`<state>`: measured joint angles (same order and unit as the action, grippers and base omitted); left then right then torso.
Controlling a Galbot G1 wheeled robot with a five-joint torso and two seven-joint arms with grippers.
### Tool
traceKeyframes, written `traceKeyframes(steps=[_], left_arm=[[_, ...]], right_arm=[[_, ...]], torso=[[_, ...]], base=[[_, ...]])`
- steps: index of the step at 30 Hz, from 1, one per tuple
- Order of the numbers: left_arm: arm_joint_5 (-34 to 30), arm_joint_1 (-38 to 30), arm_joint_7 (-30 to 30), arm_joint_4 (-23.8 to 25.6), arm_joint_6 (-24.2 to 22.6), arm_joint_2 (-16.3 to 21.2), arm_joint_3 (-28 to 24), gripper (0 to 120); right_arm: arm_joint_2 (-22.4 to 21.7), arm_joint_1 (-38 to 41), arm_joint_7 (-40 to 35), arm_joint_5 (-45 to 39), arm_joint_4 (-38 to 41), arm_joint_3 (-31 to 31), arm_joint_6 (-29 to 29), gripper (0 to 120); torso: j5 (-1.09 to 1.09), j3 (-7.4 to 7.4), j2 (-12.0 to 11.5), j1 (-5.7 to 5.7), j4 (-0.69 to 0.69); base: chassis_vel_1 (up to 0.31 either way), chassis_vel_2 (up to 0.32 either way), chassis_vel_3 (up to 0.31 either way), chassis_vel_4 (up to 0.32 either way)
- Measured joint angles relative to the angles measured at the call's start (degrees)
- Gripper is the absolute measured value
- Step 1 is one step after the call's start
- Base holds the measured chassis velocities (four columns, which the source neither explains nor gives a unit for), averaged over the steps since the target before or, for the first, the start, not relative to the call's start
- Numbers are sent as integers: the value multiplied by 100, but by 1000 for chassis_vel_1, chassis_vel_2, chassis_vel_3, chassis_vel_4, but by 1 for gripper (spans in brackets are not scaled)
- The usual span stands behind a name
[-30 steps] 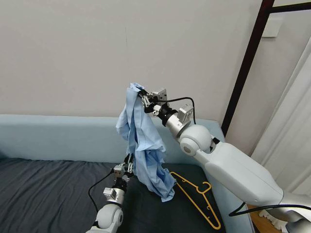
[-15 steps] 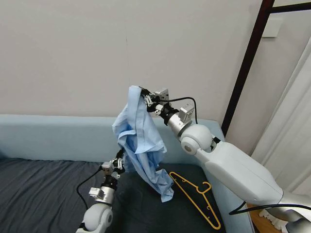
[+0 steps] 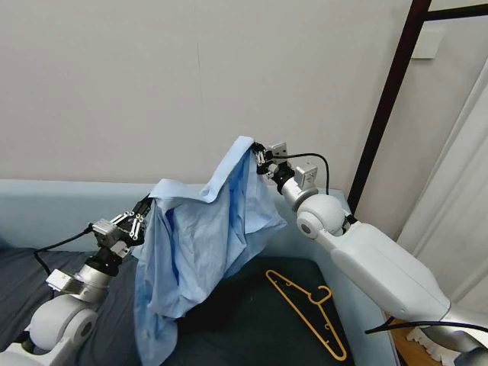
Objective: Pick up the clothes from the sofa and hang them on the clothes hanger.
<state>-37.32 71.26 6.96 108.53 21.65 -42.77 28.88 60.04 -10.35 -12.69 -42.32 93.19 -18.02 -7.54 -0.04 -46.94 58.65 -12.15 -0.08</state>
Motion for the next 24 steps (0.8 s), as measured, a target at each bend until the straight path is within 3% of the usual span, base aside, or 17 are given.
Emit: traceKeyframes(steps=[7, 15, 24], left_arm=[[469, 365, -589, 7, -664, 189, 12, 0], [-6, -211, -992, 502, -959, 616, 198, 0], [36, -290, -1013, 530, -1035, 715, 126, 0]], right_arm=[[-196, -376, -383, -20, 100, 180, -243, 0], [-303, -959, 280, -392, 687, 550, 577, 0], [-564, -1525, 171, -319, 1379, 553, 351, 0]], torso=[[0, -1, -1, 0, 0], [2, -1, 0, 0, 0], [2, 0, 0, 0, 0]], base=[[0, 0, 0, 0], [0, 0, 0, 0], [0, 0, 0, 0]])
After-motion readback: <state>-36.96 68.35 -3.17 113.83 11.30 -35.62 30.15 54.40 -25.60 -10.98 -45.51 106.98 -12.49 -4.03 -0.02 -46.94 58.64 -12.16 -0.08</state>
